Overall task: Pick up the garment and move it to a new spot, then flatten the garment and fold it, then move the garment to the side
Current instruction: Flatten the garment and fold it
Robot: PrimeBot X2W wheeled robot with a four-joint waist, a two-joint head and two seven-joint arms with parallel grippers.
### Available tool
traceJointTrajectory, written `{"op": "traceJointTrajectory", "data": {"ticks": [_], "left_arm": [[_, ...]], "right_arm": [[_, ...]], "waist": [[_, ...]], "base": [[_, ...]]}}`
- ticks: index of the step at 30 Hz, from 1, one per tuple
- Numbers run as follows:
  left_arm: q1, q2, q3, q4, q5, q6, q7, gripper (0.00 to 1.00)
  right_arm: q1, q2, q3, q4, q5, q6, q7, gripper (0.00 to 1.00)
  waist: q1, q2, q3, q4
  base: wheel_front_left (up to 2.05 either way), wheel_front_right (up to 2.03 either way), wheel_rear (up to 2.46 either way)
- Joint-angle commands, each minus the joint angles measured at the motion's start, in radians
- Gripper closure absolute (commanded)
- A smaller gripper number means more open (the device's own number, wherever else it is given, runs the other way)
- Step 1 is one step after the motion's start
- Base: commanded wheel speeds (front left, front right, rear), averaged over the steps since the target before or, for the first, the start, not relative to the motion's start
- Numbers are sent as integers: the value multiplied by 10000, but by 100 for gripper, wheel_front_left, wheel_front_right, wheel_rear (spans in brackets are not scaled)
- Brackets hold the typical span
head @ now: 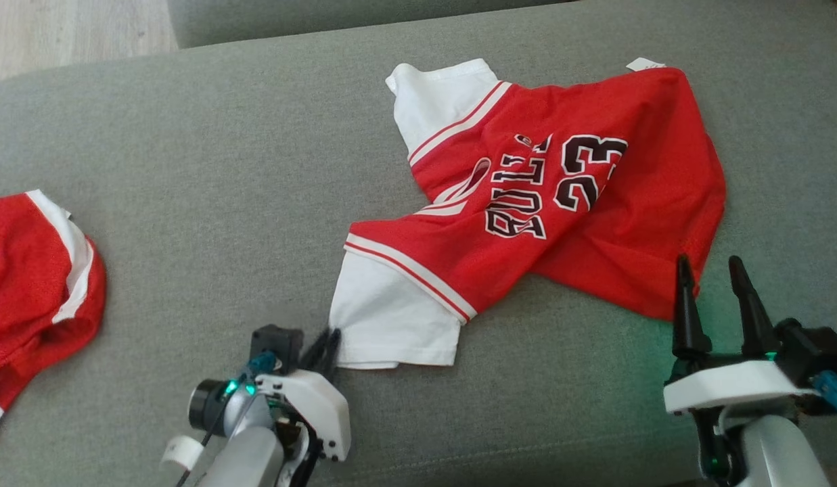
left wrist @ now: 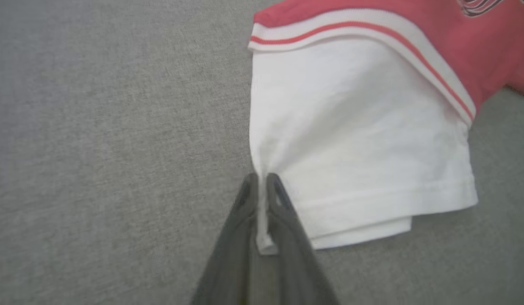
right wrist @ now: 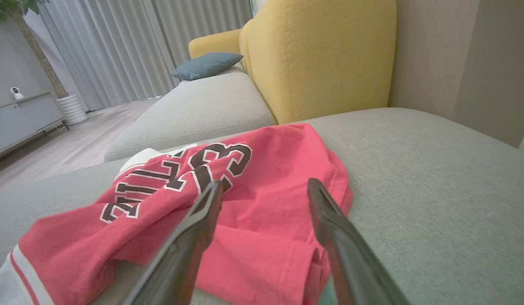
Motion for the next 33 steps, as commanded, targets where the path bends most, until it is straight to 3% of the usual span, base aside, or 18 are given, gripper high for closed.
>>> {"op": "traceJointTrajectory", "data": {"ticks": [1, 14, 23, 33], "left_arm": [[-52, 69, 31, 15, -113, -135, 140, 100], [-107, 13, 767, -1583, -608, 179, -1584, 100], [219, -41, 1481, -3935, -475, 231, -1723, 100], [527, -75, 1639, -4498, -288, 147, -1725, 100]], "right_arm": [[-387, -39, 57, -121, -38, 37, -137, 0], [-520, -39, -226, 1176, -179, 37, -77, 0], [-925, -39, -44, 2684, 547, 37, 208, 0], [-1869, -39, -361, 4737, 1088, 37, 180, 0]], "waist": [[0, -1, -45, 29], [0, -1, -279, 415], [0, -1, -168, 623], [0, -1, -34, 822]], "base": [[0, 0, 0], [0, 0, 0], [0, 0, 0], [0, 0, 0]]}}
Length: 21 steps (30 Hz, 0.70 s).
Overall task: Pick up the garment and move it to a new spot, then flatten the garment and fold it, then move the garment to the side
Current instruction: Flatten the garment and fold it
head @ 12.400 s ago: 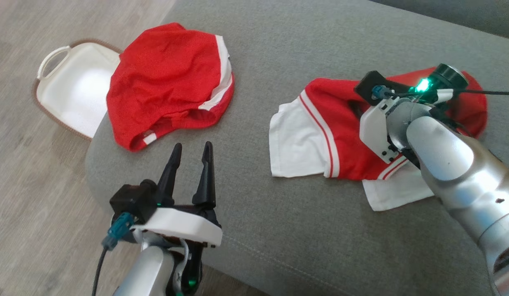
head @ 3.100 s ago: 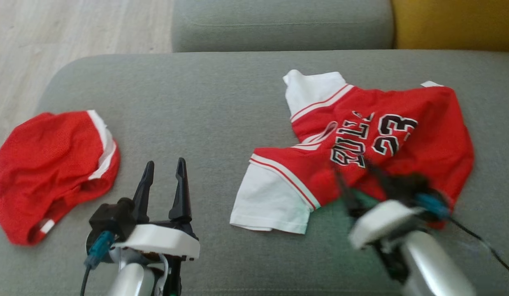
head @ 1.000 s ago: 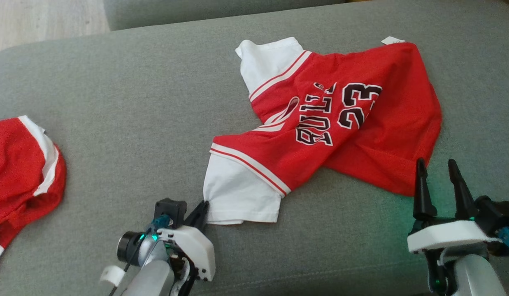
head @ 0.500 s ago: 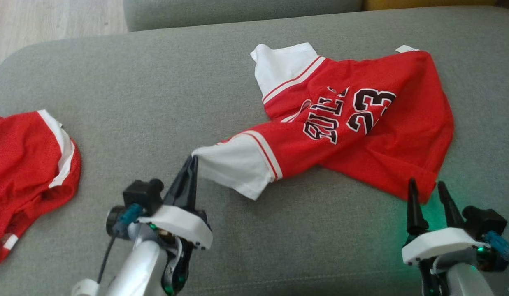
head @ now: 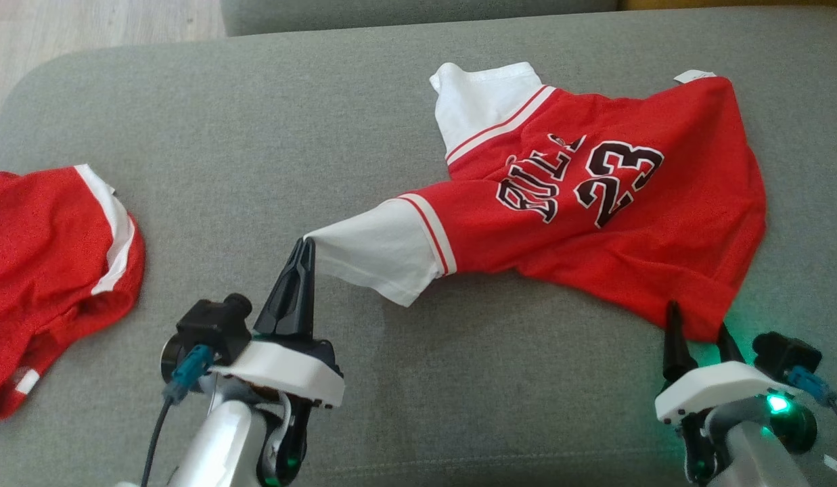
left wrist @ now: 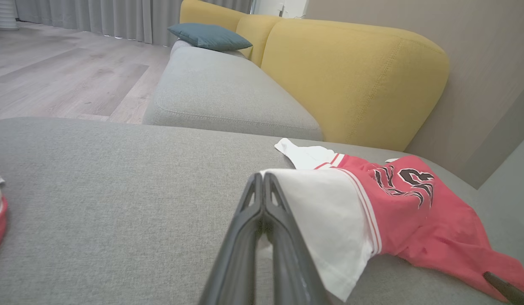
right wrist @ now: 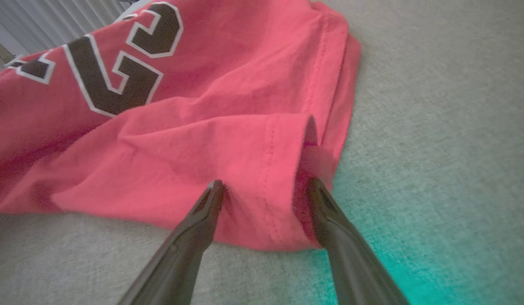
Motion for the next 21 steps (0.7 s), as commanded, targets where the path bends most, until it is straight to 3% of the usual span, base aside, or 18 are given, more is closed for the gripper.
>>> {"op": "traceJointTrajectory", "data": {"ticks": [1, 11, 21], "left_arm": [[-317, 17, 341, -367, 40, -34, -121, 100], [-220, 14, 352, -415, -36, 89, -121, 100], [-136, 13, 221, -328, -253, 275, -122, 100]], "right_arm": [[-324, -43, 91, 73, 18, 37, -53, 0], [-1068, -43, -198, 1944, 47, 37, -300, 0], [-1139, -43, -234, 2153, -264, 37, -343, 0]], "waist": [[0, 0, 15, 25], [0, 0, -149, -138], [0, 0, -574, -434]], "base": [[0, 0, 0], [0, 0, 0], [0, 0, 0]]}}
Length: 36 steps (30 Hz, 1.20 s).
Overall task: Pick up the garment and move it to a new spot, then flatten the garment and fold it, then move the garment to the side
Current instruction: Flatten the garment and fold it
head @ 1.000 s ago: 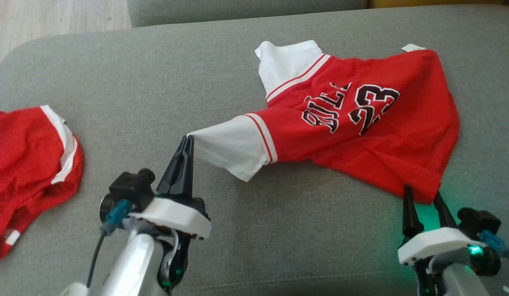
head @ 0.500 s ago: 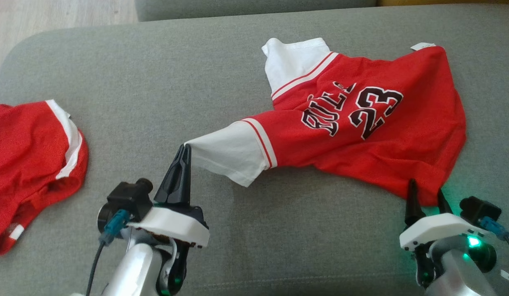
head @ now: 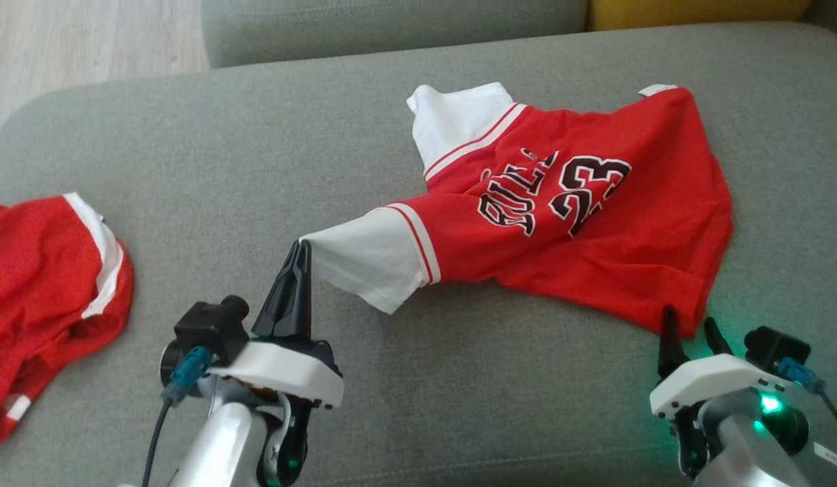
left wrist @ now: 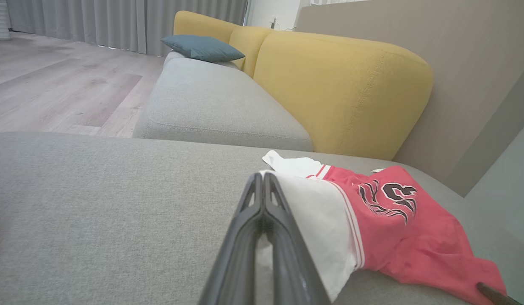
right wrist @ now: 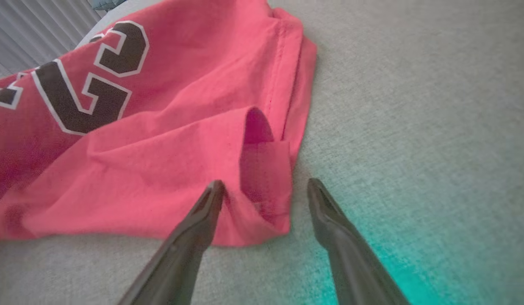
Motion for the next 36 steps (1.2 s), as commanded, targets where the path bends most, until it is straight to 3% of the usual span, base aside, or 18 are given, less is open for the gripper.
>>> {"op": "traceJointTrajectory", "data": {"ticks": [1, 16, 24, 25, 26, 27, 36], "left_arm": [[-176, 17, 242, -291, -92, 94, -122, 100], [-117, 17, 31, -202, -292, 250, -122, 100], [-96, 17, 80, -208, -213, 229, -122, 100], [-97, 17, 90, -214, -201, 227, -122, 100], [-99, 17, 101, -219, -190, 224, -122, 100], [-97, 16, 115, -223, -178, 223, -122, 100], [-181, 16, 478, -468, -193, 236, -122, 100]], "right_arm": [[87, -24, 214, -179, -90, 35, -35, 0], [275, -24, 89, -240, -224, 35, -37, 0], [231, -24, 570, -228, 205, 35, -37, 0], [228, -24, 698, -228, 285, 35, -37, 4], [224, -24, 862, -207, 383, 35, -37, 59], [220, -24, 1033, -199, 471, 35, -37, 100], [320, -24, 3020, -1378, 1698, 35, 80, 100]], "waist": [[0, 0, -85, -45], [0, 0, -287, -109], [0, 0, -243, -90], [0, 0, -232, -87], [0, 0, -223, -84], [0, 0, -213, -87], [0, 0, -329, -123]], "base": [[0, 0, 0], [0, 0, 0], [0, 0, 0], [0, 0, 0], [0, 0, 0], [0, 0, 0], [0, 0, 0]]}}
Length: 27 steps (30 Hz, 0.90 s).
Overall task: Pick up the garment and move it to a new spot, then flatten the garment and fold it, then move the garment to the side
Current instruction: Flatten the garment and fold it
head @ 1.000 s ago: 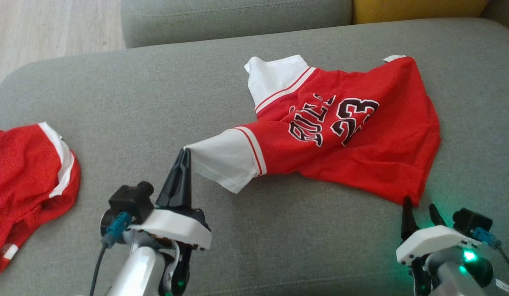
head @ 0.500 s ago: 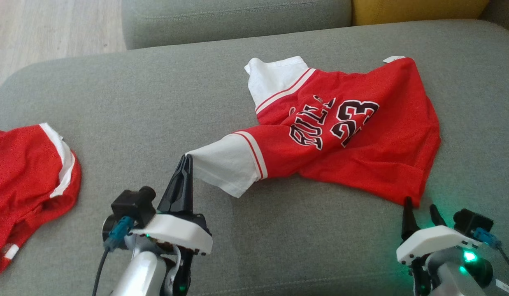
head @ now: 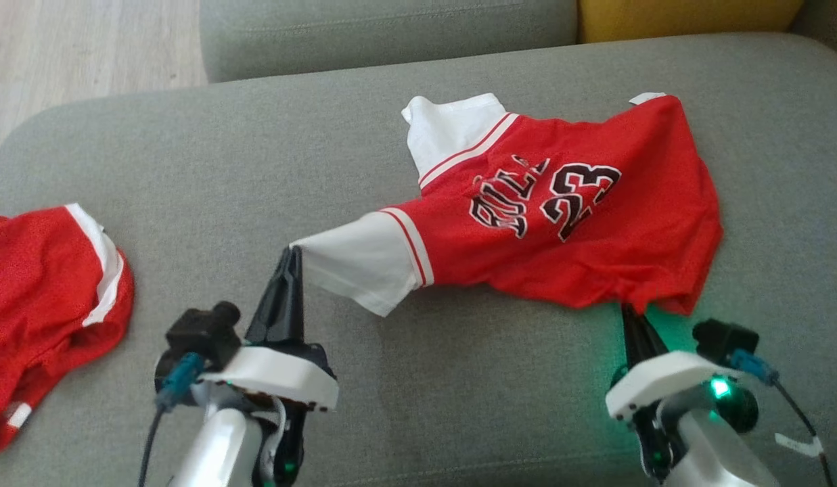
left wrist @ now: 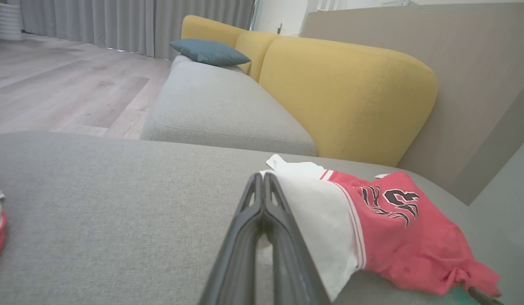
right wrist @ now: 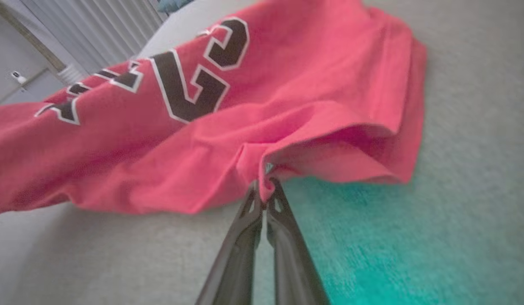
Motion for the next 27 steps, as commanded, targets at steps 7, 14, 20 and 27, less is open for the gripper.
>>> {"op": "traceJointTrajectory", "data": {"ticks": [7, 14, 20, 27], "left_arm": [[-661, 18, 879, -962, -138, -44, -122, 100], [-1592, 18, 1345, -1578, -942, -164, -122, 100], [-3128, 18, 1678, -2006, -2596, 110, 64, 100], [-4512, 25, 2217, -2538, -3578, 785, 562, 100]], "right_arm": [[-194, -20, 717, -2858, 131, 35, 452, 100], [-412, -20, 37, -6247, 115, 35, 2123, 100], [-1254, -20, -657, -7775, 798, 35, 3602, 100], [-2224, -20, -1114, -8199, 1767, 35, 4532, 100]], "waist": [[0, -1, -331, -65], [0, -1, -646, -33], [0, -1, -911, 44], [0, -1, -1149, 98]], "base": [[0, 0, 0], [0, 0, 0], [0, 0, 0], [0, 0, 0]]}}
